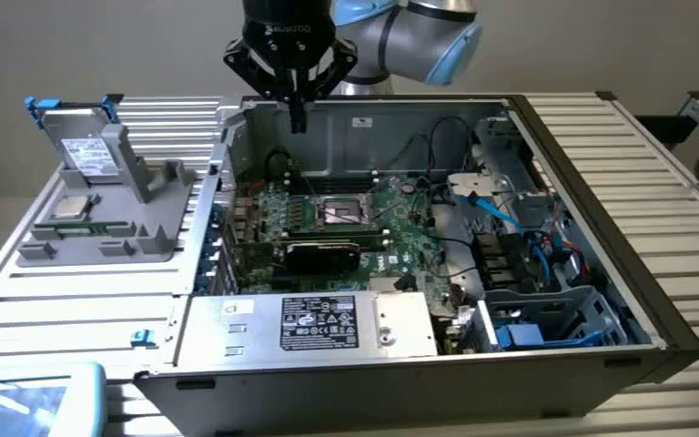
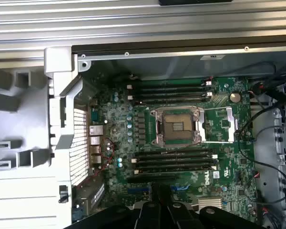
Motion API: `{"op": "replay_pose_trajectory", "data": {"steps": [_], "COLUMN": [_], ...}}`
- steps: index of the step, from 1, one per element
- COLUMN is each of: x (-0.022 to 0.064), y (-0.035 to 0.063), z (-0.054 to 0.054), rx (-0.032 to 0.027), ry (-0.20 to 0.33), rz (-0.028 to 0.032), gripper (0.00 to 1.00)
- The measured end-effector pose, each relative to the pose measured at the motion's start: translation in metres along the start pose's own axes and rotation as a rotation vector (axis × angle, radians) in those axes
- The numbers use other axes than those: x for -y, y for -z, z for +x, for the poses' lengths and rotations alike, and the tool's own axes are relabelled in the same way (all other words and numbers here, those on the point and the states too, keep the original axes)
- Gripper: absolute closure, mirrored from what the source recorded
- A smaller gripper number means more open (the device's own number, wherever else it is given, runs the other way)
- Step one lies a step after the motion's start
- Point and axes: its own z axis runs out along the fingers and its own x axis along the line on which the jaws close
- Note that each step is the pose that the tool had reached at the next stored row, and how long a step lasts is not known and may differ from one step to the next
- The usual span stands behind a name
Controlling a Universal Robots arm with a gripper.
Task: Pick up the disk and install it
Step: 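Reach for the disk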
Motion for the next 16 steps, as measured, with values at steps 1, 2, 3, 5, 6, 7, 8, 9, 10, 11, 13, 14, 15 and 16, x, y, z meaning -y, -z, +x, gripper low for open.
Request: {"op": "replay_pose_trajectory", "data": {"steps": [1, 2, 3, 5, 6, 7, 8, 9, 10, 11, 13, 14, 15, 16], "x": [0.0, 0.0, 0.0, 0.0, 0.0, 0.0, 0.0, 0.0, 0.0, 0.0, 0.0, 0.0, 0.0, 0.0], "y": [0.0, 0.0, 0.0, 0.0, 0.0, 0.0, 0.0, 0.0, 0.0, 0.0, 0.0, 0.0, 0.0, 0.0], "z": [0.0, 0.0, 0.0, 0.0, 0.0, 0.0, 0.0, 0.0, 0.0, 0.0, 0.0, 0.0, 0.0, 0.0], "rx": [0.0, 0.0, 0.0, 0.0, 0.0, 0.0, 0.0, 0.0, 0.0, 0.0, 0.0, -0.0001, 0.0, 0.0], "ry": [0.0, 0.0, 0.0, 0.0, 0.0, 0.0, 0.0, 0.0, 0.0, 0.0, 0.0, 0.0, 0.0, 0.0], "rz": [0.0, 0.0, 0.0, 0.0, 0.0, 0.0, 0.0001, 0.0, 0.0, 0.0, 0.0, 0.0001, 0.0001, 0.0], "gripper": [0.89, 0.89, 0.89, 0.89, 0.89, 0.89, 0.89, 0.89, 0.89, 0.89, 0.89, 0.89, 0.89, 0.89]}}
